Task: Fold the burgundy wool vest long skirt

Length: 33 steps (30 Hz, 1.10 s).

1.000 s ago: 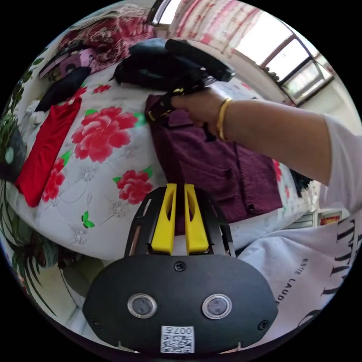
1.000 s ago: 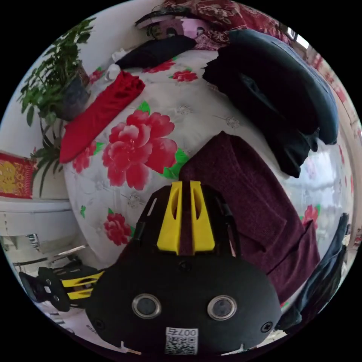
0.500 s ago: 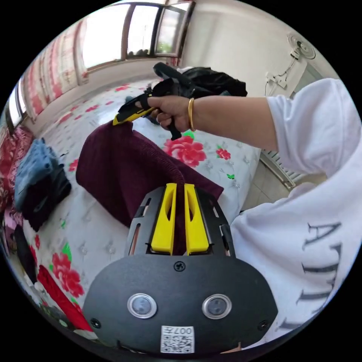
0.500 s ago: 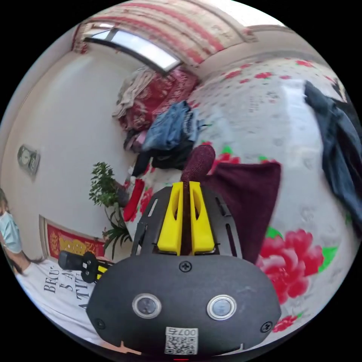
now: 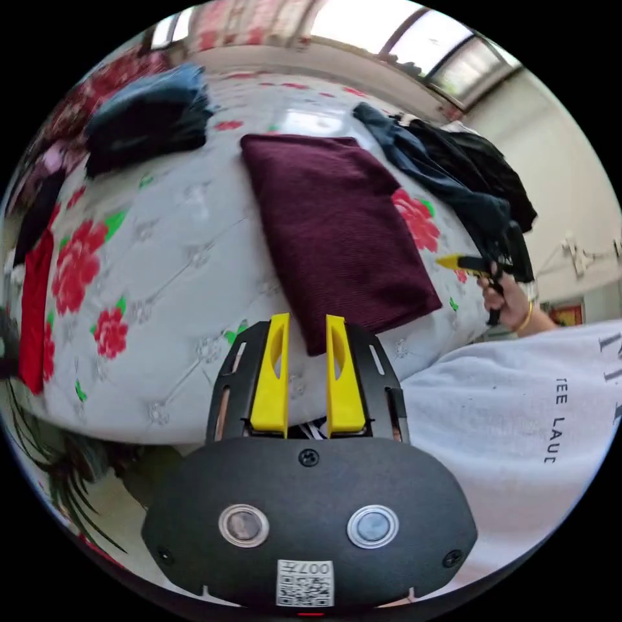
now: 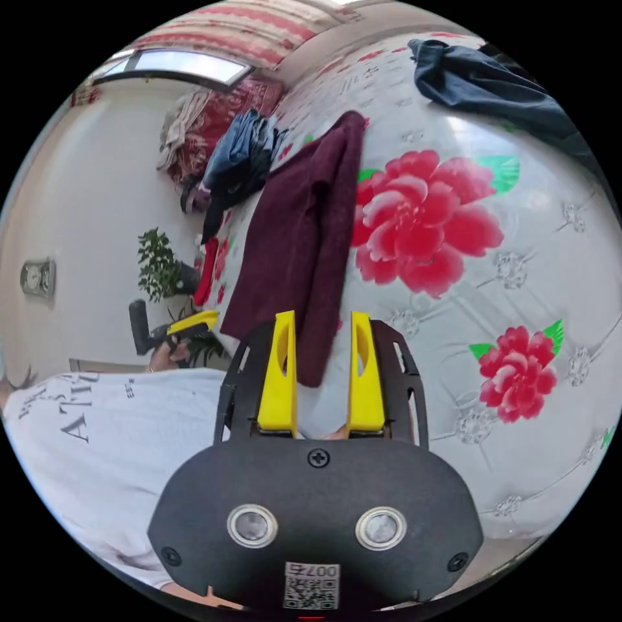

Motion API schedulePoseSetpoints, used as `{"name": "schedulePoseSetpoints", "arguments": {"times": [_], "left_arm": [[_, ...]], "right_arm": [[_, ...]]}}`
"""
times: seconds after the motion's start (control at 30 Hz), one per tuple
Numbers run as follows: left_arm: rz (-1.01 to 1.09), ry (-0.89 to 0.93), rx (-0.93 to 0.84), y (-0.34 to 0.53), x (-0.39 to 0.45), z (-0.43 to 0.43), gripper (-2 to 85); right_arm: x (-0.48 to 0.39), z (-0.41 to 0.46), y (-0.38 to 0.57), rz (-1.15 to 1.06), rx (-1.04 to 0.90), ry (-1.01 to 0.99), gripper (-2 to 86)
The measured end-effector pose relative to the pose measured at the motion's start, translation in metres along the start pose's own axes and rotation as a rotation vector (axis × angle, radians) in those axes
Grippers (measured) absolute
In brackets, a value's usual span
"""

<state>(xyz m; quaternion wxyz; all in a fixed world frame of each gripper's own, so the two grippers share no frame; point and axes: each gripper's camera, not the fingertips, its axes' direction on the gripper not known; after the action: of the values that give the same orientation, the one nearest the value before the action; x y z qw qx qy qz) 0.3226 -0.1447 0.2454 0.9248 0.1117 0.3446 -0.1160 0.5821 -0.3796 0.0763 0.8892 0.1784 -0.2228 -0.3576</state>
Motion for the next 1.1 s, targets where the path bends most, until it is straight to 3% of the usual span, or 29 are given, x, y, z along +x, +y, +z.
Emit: {"name": "schedulePoseSetpoints", "arguments": {"times": [0.17, 0.3, 0.47, 0.63, 0.77, 0.87, 1.0, 1.1], "left_arm": [[-0.108, 0.144, -0.051, -0.004, -0.035, 0.033, 10.4], [-0.123, 0.206, -0.088, -0.015, -0.048, 0.052, 4.9], [-0.059, 0.344, -0.035, 0.008, -0.062, 0.007, 2.7], [-0.053, 0.599, 0.02, 0.036, -0.072, -0.042, 2.2], [-0.108, 0.719, 0.097, 0.003, -0.104, -0.067, 2.6], [-0.13, 0.68, 0.223, -0.068, -0.13, -0.09, 3.9], [-0.259, 0.489, 0.292, -0.161, -0.161, -0.074, 7.9], [-0.371, 0.353, 0.301, -0.167, -0.181, -0.05, 11.4]], "right_arm": [[-0.005, 0.047, 0.014, -0.053, -0.19, -0.025, 7.0], [-0.008, 0.054, 0.008, -0.082, -0.236, 0.007, 4.1], [-0.011, 0.017, 0.031, -0.142, -0.184, -0.13, 2.2], [-0.012, -0.011, 0.065, -0.109, -0.193, -0.379, 1.4], [-0.026, -0.05, 0.039, -0.13, -0.064, -0.532, 1.7], [-0.046, -0.073, -0.022, -0.188, 0.065, -0.527, 2.5], [-0.069, -0.062, -0.115, -0.167, 0.218, -0.268, 4.5], [-0.064, -0.039, -0.131, -0.08, 0.262, -0.11, 6.3]]}}
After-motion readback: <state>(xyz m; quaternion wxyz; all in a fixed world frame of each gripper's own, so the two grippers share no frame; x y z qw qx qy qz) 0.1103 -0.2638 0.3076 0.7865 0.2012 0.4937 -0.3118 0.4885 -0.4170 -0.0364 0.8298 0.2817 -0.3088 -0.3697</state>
